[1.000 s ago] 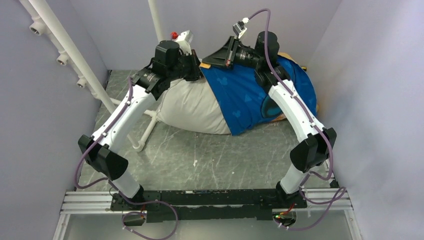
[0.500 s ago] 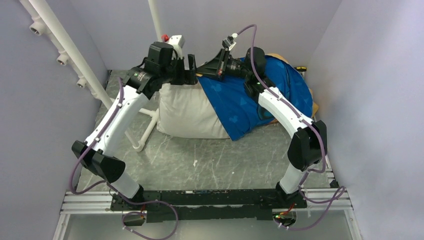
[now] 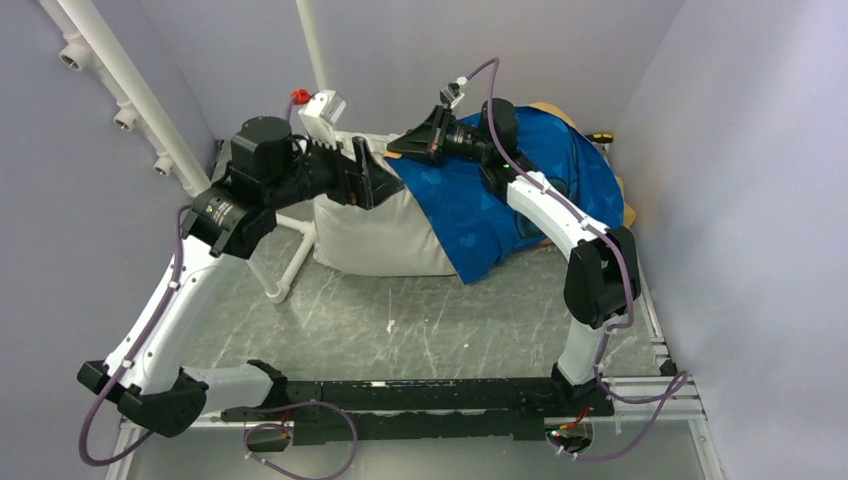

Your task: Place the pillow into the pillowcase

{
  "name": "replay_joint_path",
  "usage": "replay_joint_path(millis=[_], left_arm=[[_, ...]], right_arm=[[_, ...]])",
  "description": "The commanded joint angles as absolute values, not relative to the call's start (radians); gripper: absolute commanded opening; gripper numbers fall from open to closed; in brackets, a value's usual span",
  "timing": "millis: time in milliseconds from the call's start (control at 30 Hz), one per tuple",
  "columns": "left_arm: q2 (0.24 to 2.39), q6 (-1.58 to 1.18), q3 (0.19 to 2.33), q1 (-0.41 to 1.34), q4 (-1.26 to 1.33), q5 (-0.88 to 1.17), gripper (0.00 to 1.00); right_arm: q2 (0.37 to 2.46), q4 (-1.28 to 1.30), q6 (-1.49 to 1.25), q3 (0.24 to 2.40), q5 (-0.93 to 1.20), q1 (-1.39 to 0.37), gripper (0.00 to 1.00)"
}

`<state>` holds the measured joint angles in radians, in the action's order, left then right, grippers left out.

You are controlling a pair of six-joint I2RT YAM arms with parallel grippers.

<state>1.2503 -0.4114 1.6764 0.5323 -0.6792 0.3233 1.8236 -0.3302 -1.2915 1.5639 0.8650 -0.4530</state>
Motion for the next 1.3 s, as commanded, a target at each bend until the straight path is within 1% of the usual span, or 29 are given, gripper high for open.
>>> replay_joint_path(millis=[0, 100, 200, 333, 400, 467, 533, 600, 633, 700, 733, 767, 800, 833, 867, 933, 967, 1033, 1100, 1133, 1200, 1267], left_arm=[[1.265, -0.483, 1.534, 0.531, -0.436, 0.536, 0.94], [1.299, -0.503, 1.44, 0.53, -0.334, 0.598, 0.9], [1.32, -0.509, 1.329, 0.531, -0.188, 0.644, 0.9], [1.383, -0.473, 1.337, 0.531, -0.156, 0.632, 0.9], [1.397, -0.47, 1.328, 0.531, -0.093, 0.647, 0.9], [1.406, -0.48, 1.314, 0.53, -0.014, 0.676, 0.85], [1.413, -0.492, 1.313, 0.532, 0.078, 0.712, 0.72], [1.419, -0.508, 1.321, 0.533, 0.135, 0.744, 0.56], [1.421, -0.518, 1.323, 0.534, 0.156, 0.755, 0.52], [1.424, -0.532, 1.328, 0.534, 0.187, 0.757, 0.52], [1.425, -0.534, 1.33, 0.534, 0.187, 0.749, 0.46], [1.425, -0.531, 1.331, 0.534, 0.181, 0.742, 0.33], [1.424, -0.524, 1.334, 0.534, 0.165, 0.729, 0.15], [1.421, -0.519, 1.336, 0.534, 0.147, 0.712, 0.01], [1.417, -0.515, 1.333, 0.534, 0.137, 0.694, 0.0], [1.407, -0.519, 1.313, 0.532, 0.145, 0.669, 0.0], [1.403, -0.525, 1.309, 0.53, 0.15, 0.662, 0.0], [1.399, -0.536, 1.31, 0.526, 0.153, 0.656, 0.0], [1.398, -0.542, 1.327, 0.524, 0.131, 0.655, 0.0], [1.4, -0.545, 1.336, 0.523, 0.126, 0.659, 0.0], [1.401, -0.556, 1.349, 0.52, 0.119, 0.664, 0.0], [1.401, -0.568, 1.36, 0.52, 0.12, 0.667, 0.0]], right_arm=[[1.777, -0.405, -1.321, 1.638, 0.891, -0.458, 0.0], [1.748, -0.425, -1.353, 1.658, 0.901, -0.452, 0.0], [1.715, -0.416, -1.362, 1.681, 0.908, -0.45, 0.0], [1.668, -0.383, -1.352, 1.692, 0.91, -0.448, 0.0], [1.651, -0.374, -1.348, 1.69, 0.903, -0.448, 0.0], [1.642, -0.365, -1.344, 1.686, 0.903, -0.448, 0.0], [1.636, -0.365, -1.342, 1.67, 0.902, -0.448, 0.0], [1.636, -0.347, -1.329, 1.665, 0.902, -0.448, 0.0], [1.638, -0.34, -1.323, 1.661, 0.901, -0.448, 0.0], [1.64, -0.354, -1.331, 1.649, 0.9, -0.448, 0.0], [1.641, -0.362, -1.337, 1.645, 0.902, -0.448, 0.0], [1.642, -0.362, -1.335, 1.643, 0.904, -0.448, 0.0], [1.641, -0.348, -1.324, 1.643, 0.907, -0.448, 0.02], [1.637, -0.328, -1.306, 1.643, 0.913, -0.448, 0.07], [1.627, -0.289, -1.261, 1.642, 0.916, -0.448, 0.16], [1.591, -0.156, -1.131, 1.654, 0.898, -0.445, 0.39], [1.565, -0.054, -1.041, 1.671, 0.874, -0.445, 0.52], [1.507, 0.169, -0.837, 1.703, 0.794, -0.446, 0.73], [1.442, 0.357, -0.652, 1.713, 0.685, -0.446, 0.87], [1.411, 0.44, -0.57, 1.702, 0.629, -0.446, 0.92], [1.345, 0.48, -0.443, 1.644, 0.562, -0.448, 0.99], [1.266, 0.465, -0.361, 1.558, 0.497, -0.448, 1.0]])
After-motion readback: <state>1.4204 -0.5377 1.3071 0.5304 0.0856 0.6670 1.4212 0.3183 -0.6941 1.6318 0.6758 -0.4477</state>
